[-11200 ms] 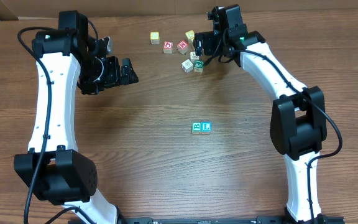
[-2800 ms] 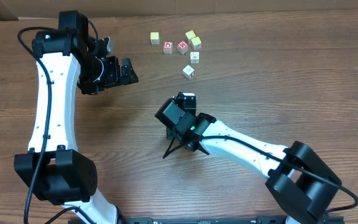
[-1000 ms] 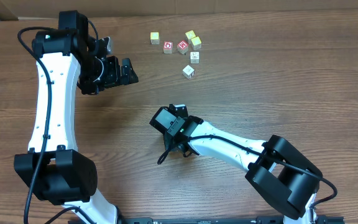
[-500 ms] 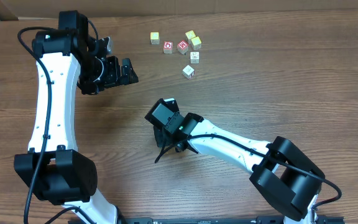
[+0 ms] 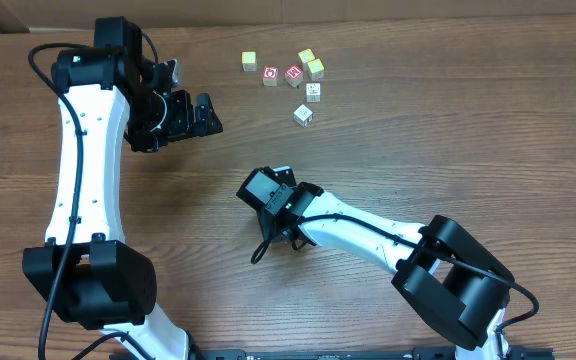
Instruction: Flip 5 blocks
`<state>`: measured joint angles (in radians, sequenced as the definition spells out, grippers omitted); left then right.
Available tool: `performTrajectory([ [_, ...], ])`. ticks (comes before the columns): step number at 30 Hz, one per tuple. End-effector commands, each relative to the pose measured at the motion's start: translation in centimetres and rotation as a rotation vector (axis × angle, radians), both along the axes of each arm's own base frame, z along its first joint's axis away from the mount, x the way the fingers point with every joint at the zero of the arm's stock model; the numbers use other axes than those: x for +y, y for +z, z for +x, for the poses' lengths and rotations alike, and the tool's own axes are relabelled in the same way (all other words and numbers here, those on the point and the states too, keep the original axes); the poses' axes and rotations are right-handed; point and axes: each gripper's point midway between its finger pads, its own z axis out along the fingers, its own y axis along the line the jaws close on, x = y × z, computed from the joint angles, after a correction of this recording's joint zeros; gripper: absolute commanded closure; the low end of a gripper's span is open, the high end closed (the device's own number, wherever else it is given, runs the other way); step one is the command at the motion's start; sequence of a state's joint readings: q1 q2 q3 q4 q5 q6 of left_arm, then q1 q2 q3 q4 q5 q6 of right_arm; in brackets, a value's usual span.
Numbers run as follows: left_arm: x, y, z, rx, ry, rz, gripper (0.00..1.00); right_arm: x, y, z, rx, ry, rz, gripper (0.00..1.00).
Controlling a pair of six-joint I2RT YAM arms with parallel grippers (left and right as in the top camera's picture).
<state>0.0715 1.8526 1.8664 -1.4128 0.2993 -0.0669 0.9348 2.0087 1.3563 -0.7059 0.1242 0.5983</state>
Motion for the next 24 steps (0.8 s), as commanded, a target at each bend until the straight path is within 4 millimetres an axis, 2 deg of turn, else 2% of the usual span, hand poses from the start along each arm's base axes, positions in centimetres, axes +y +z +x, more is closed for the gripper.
performTrajectory([
  [1, -0.2, 0.2, 0.5, -0.016, -0.017, 0.007, 0.00, -0.1, 0.4, 1.0, -0.029, -0.013, -0.005, 0.96],
  [10, -0.2, 0.2, 0.5, -0.016, -0.017, 0.007, 0.00, -1.1, 0.9, 1.3, -0.048, -0.024, -0.045, 0.96],
  [18, -0.2, 0.2, 0.5, -0.015, -0.016, 0.007, 0.00, -1.4, 2.7, 1.1, -0.072, 0.040, -0.049, 0.96],
  [22, -0.2, 0.2, 0.5, -0.016, -0.017, 0.007, 0.00, -0.9, 3.6, 1.1, -0.077, 0.045, -0.015, 0.96],
  [24, -0.2, 0.2, 0.5, -0.015, -0.016, 0.007, 0.00, 0.1, 3.9, 0.9, -0.064, 0.058, 0.038, 0.96],
])
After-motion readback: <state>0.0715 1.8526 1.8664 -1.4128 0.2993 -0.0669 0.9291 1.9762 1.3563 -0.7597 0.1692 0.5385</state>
